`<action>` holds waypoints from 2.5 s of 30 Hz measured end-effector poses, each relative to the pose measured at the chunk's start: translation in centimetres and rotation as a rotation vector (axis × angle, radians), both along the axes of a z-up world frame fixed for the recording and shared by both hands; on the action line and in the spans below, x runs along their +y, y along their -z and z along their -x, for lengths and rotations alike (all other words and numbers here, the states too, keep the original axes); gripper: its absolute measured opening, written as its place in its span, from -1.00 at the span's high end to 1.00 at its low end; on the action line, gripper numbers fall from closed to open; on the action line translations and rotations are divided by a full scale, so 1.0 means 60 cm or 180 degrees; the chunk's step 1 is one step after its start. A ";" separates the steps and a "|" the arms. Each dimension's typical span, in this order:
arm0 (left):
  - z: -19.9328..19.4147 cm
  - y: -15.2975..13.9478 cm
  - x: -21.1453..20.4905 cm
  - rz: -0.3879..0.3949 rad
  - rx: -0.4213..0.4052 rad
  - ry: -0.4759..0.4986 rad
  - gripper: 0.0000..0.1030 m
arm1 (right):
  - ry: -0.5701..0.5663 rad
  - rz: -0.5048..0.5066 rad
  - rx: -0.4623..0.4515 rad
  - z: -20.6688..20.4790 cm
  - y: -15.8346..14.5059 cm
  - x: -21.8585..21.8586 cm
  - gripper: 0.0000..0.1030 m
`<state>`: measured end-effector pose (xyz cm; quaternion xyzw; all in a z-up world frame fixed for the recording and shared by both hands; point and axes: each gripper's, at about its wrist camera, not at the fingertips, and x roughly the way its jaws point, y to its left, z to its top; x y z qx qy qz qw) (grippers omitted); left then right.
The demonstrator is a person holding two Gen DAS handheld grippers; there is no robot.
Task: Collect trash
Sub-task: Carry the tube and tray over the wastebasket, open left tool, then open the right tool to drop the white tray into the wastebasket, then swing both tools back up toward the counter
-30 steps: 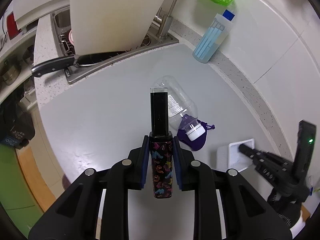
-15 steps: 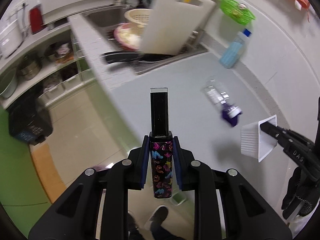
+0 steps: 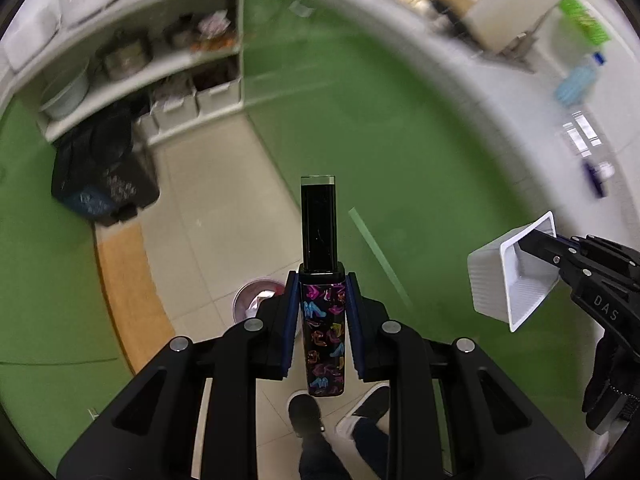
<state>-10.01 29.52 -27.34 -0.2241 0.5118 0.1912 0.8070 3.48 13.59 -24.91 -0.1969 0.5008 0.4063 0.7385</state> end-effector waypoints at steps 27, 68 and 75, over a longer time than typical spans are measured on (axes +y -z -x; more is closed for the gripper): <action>0.041 0.680 0.130 0.0558 0.0366 -0.0376 -0.94 | -0.0193 0.0671 0.0171 -0.010 0.557 0.096 0.95; 0.245 0.470 0.177 0.0255 0.0194 -0.0951 -0.95 | -0.0816 0.0688 0.0262 0.121 0.576 0.240 -0.83; 0.210 0.288 0.124 0.0139 0.0115 -0.0730 -0.95 | -0.0634 0.0476 0.0216 0.116 0.342 0.172 -0.88</action>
